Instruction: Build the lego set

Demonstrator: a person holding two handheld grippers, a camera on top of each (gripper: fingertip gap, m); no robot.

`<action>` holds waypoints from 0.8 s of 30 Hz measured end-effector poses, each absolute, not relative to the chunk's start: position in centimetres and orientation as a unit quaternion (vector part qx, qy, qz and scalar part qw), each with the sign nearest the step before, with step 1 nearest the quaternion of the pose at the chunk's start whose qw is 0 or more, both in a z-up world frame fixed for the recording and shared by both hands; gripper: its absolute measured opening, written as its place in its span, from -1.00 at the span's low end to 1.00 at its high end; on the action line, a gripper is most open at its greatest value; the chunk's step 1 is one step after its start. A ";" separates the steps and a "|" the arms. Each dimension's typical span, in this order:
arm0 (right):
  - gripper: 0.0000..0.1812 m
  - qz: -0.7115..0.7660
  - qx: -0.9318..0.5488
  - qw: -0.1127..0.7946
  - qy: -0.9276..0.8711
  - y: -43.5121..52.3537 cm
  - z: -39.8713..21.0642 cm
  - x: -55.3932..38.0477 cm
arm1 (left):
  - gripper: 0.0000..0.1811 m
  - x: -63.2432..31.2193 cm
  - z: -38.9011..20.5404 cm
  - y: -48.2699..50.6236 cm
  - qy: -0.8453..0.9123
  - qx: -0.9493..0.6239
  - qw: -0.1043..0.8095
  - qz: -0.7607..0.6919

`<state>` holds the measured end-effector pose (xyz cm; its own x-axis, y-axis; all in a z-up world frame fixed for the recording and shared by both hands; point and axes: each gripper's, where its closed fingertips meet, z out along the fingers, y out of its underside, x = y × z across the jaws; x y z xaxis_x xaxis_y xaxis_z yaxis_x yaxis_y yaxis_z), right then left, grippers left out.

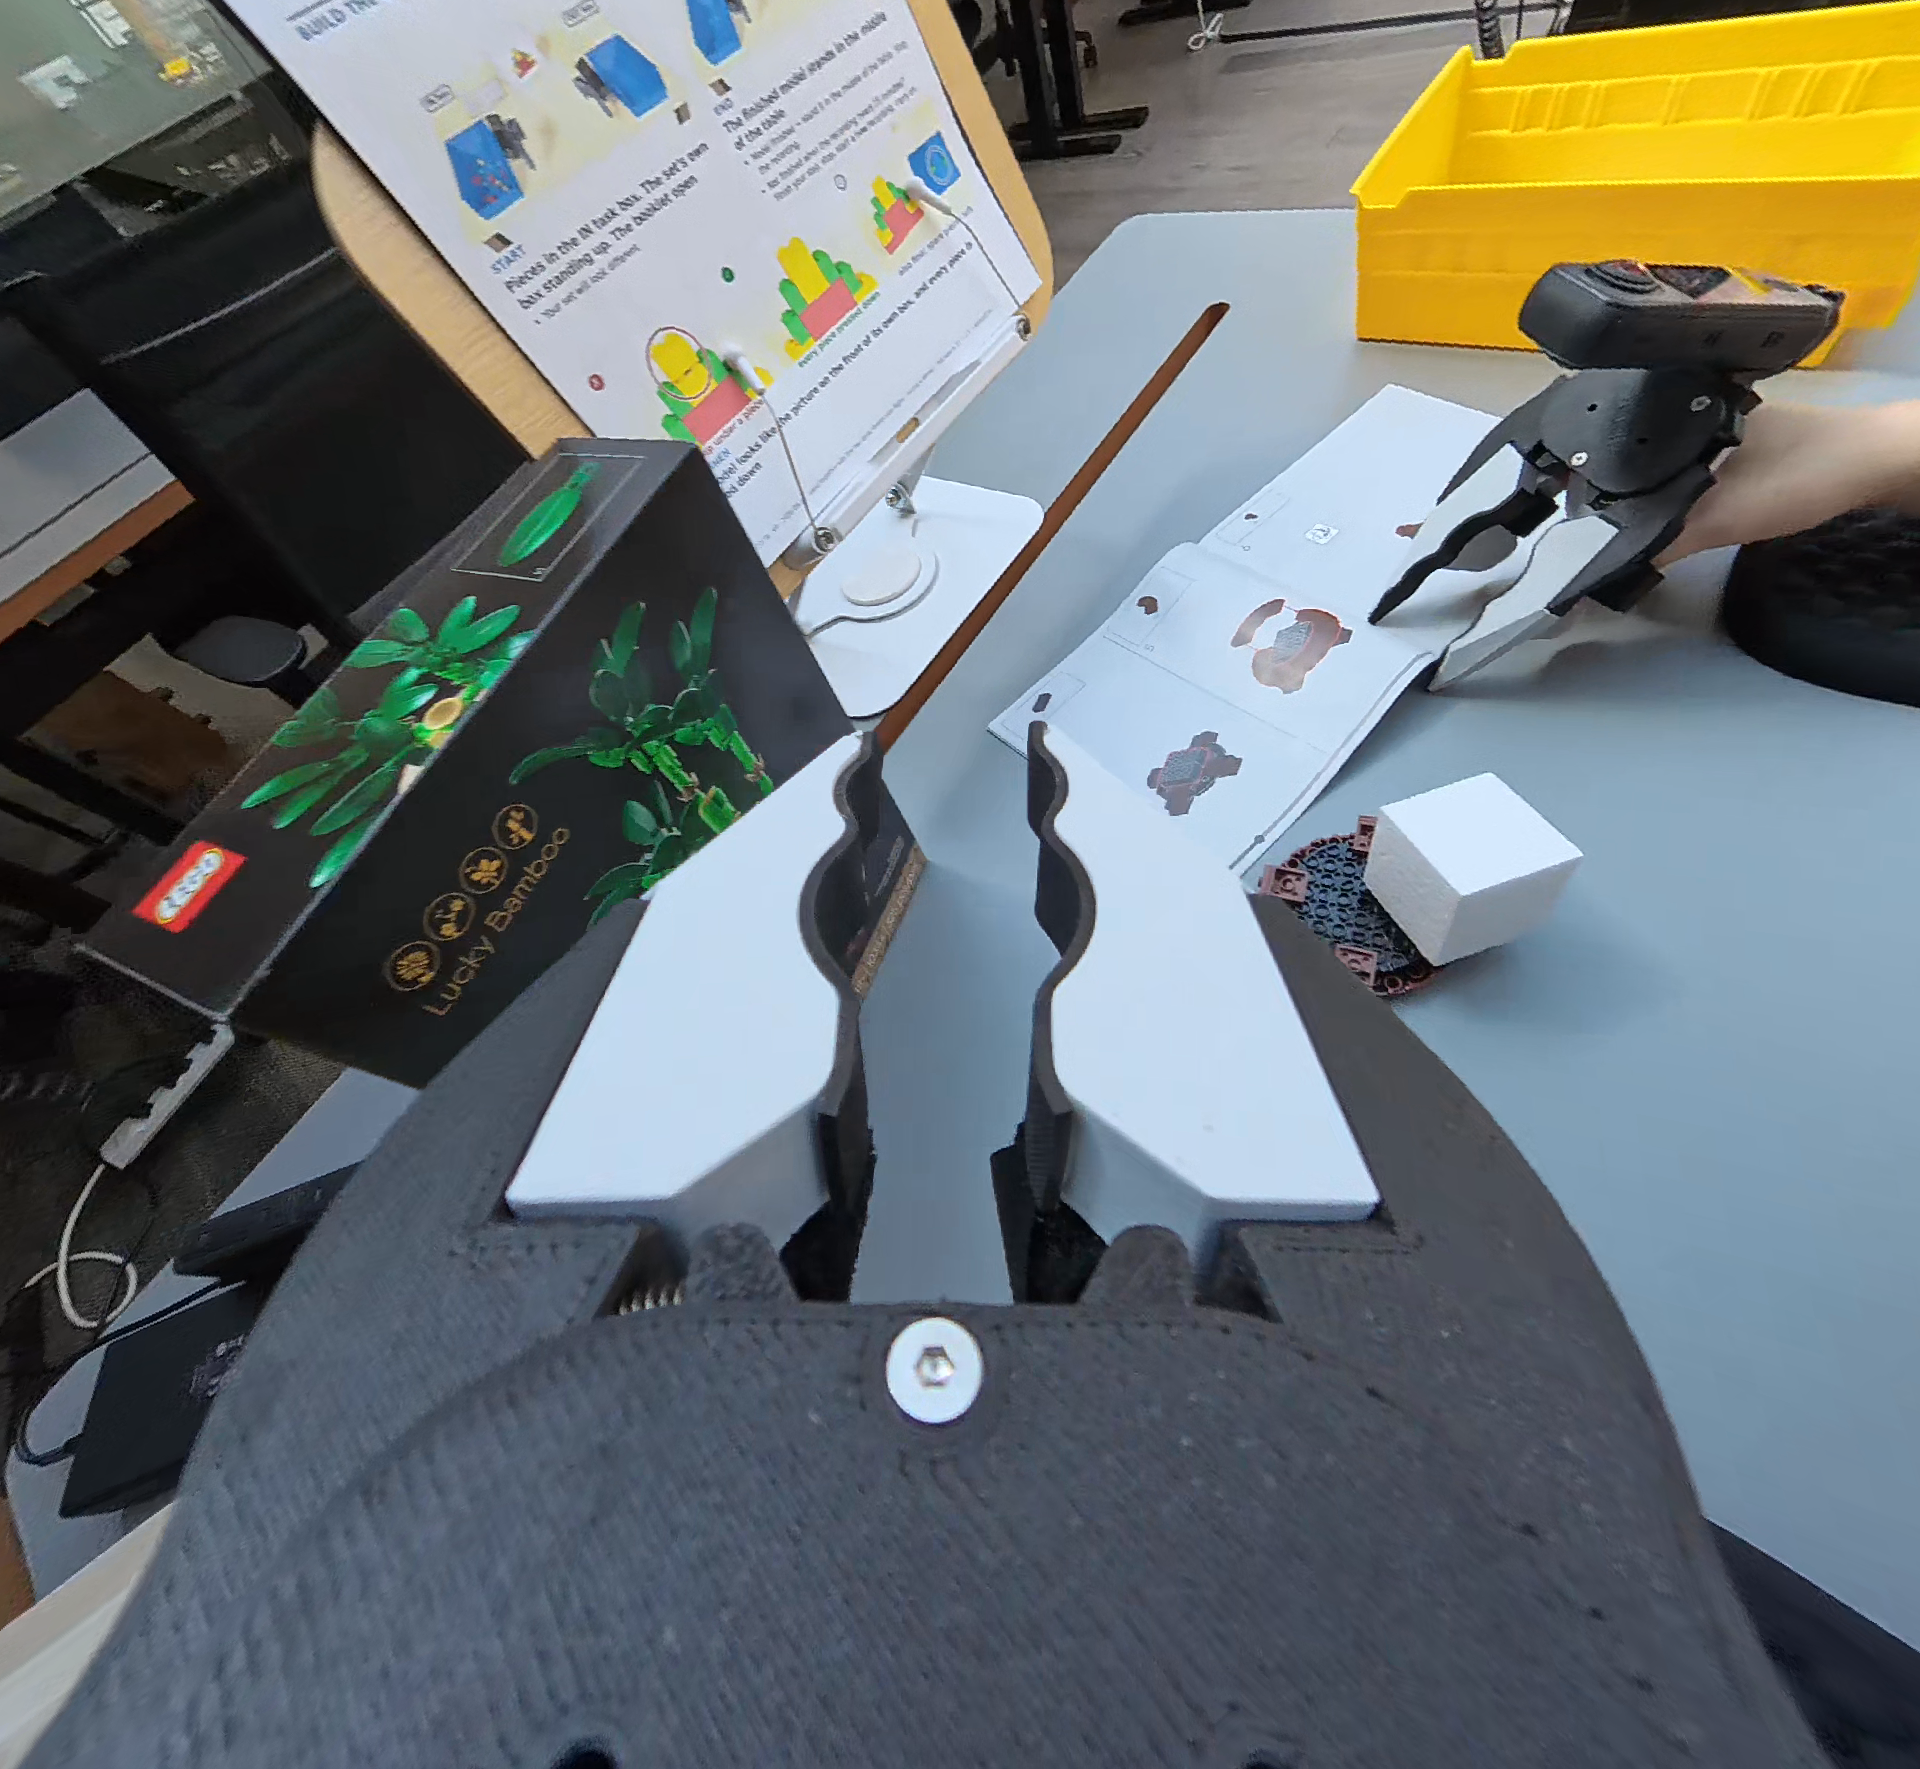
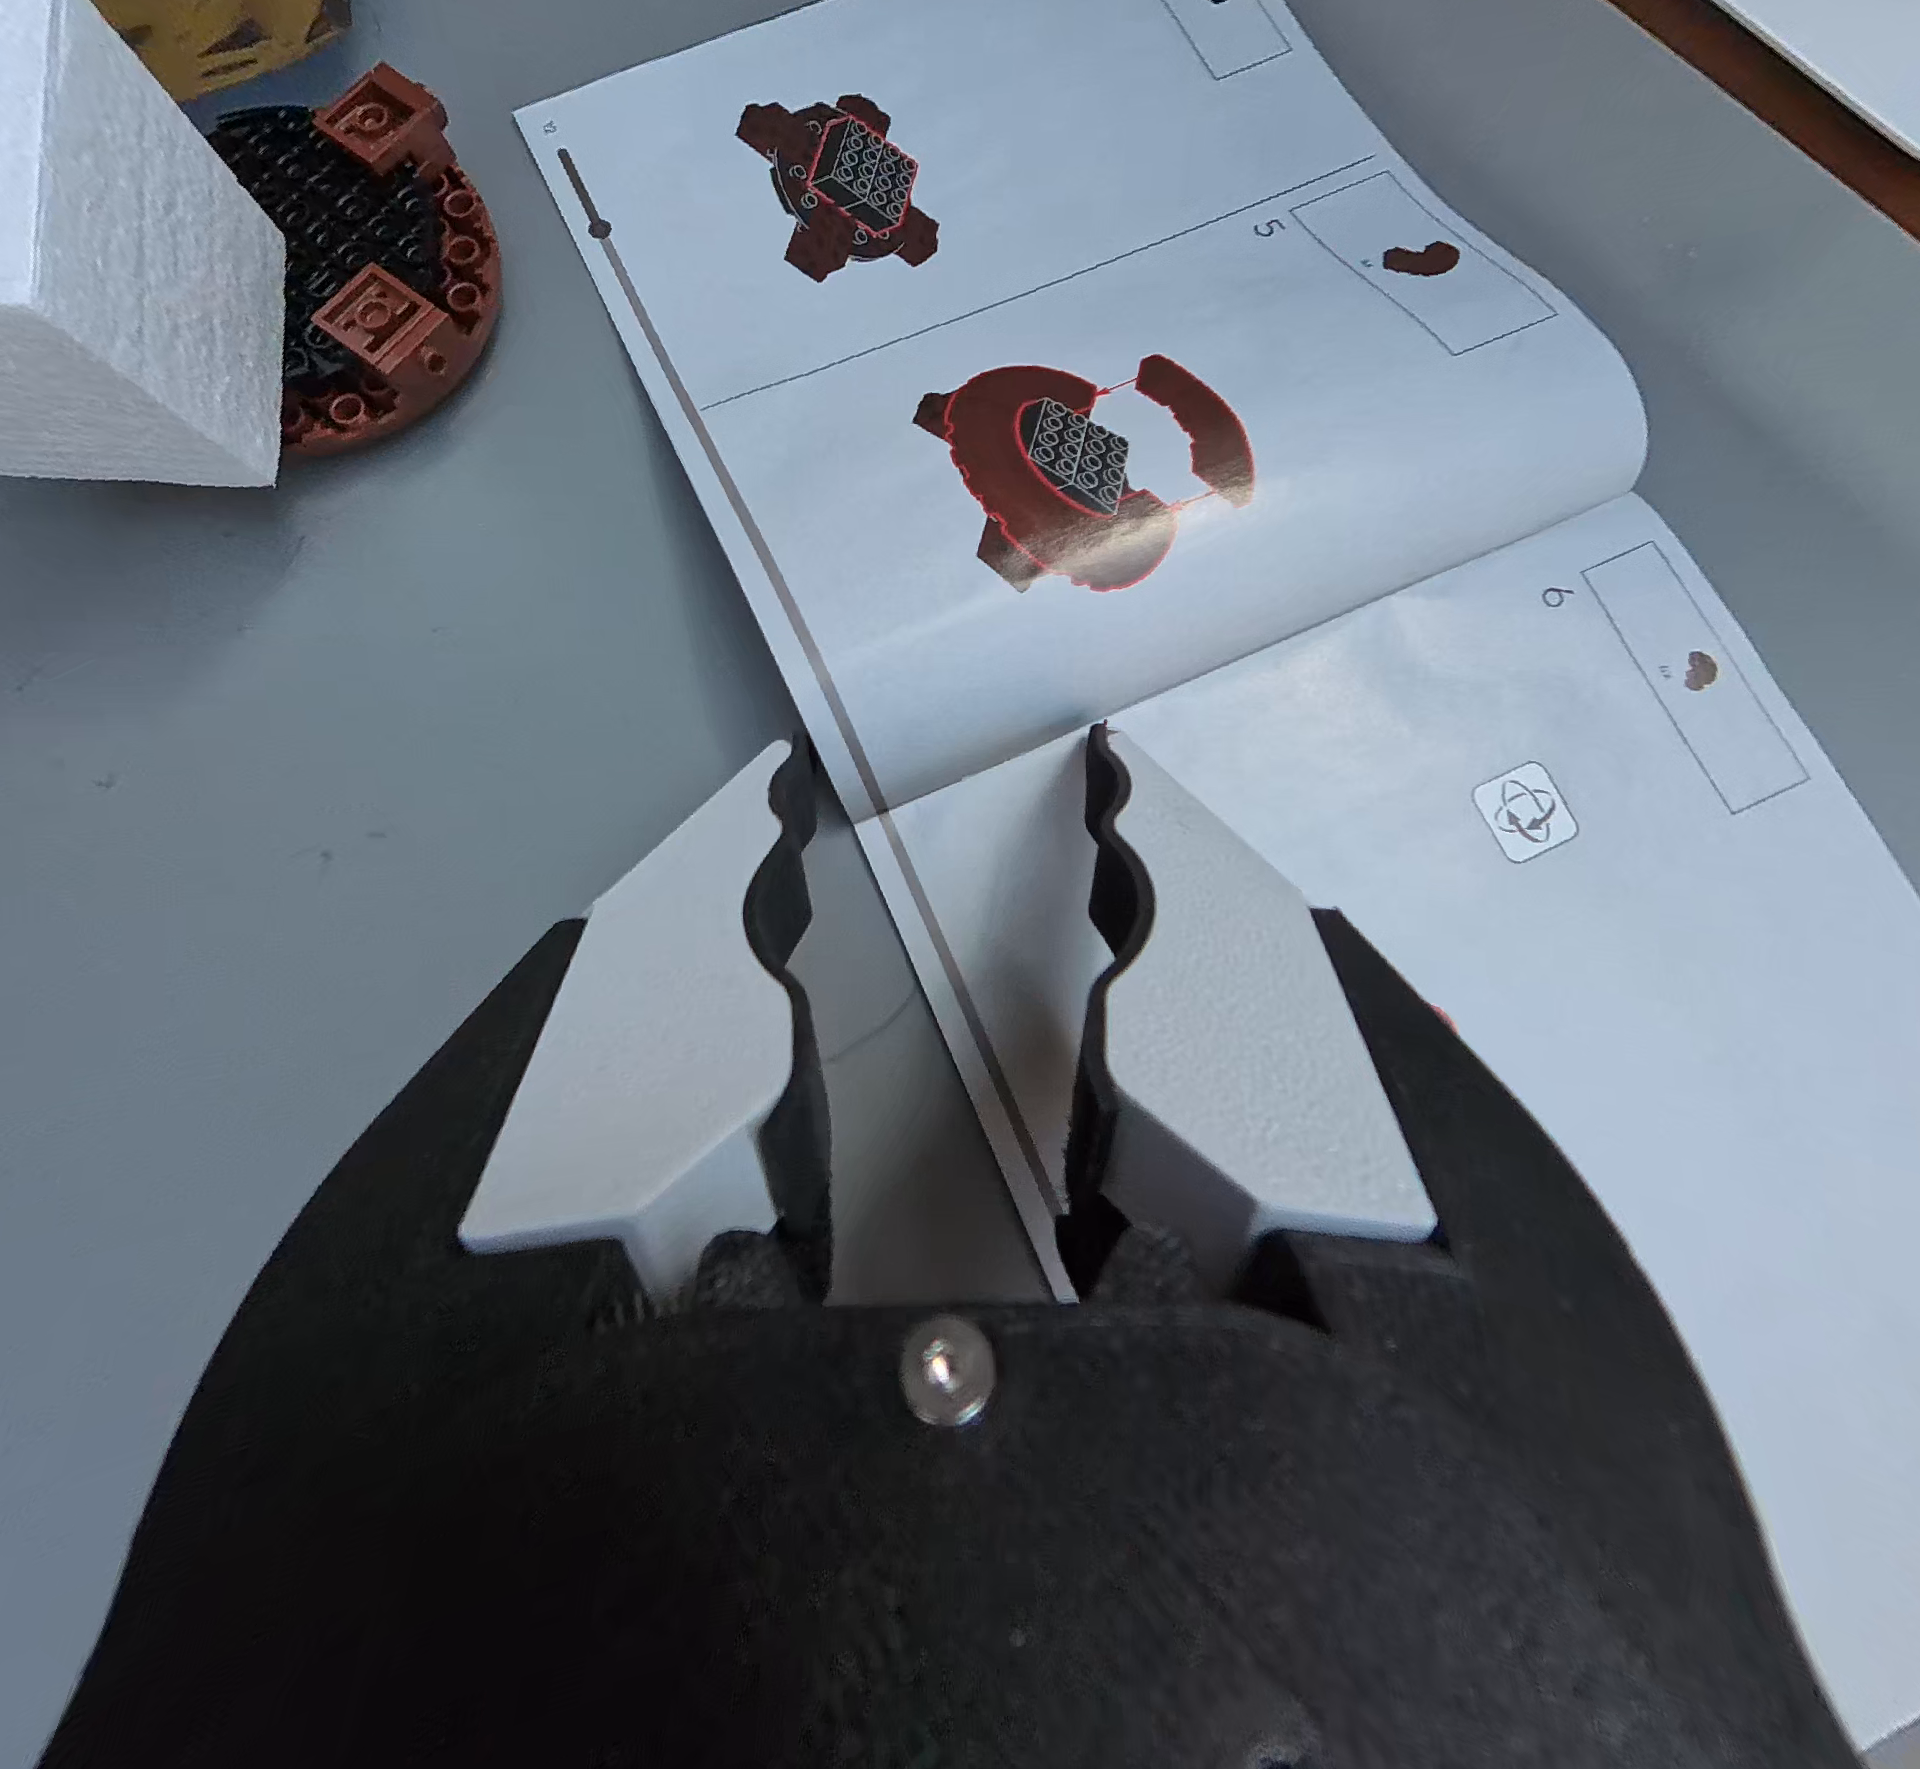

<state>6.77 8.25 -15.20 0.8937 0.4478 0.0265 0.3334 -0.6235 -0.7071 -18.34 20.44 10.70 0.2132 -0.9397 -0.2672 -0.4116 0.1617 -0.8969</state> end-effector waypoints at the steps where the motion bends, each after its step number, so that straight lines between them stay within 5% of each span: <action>1: -0.42 0.080 -0.899 0.372 -0.220 8.2 -15.2 6.8 | -0.70 -18.7 11.3 21.1 0.562 -0.595 0.513 -0.259; 7: -0.44 0.094 -0.890 0.378 -0.238 7.7 -15.2 6.9 | -0.37 -20.1 15.6 26.7 0.539 -0.576 0.584 -0.189; 13: -0.46 0.115 -0.874 0.380 -0.281 7.4 -15.1 7.2 | 0.03 -19.3 15.2 32.3 0.622 -0.596 0.496 -0.107; 17: -0.46 0.145 -0.867 0.376 -0.295 7.3 -15.0 7.2 | -0.08 -18.5 13.6 34.4 0.637 -0.633 0.428 -0.101; 24: -0.47 0.169 -0.857 0.380 -0.304 6.6 -15.0 7.4 | 0.17 -17.8 10.0 35.6 0.687 -0.641 0.332 -0.078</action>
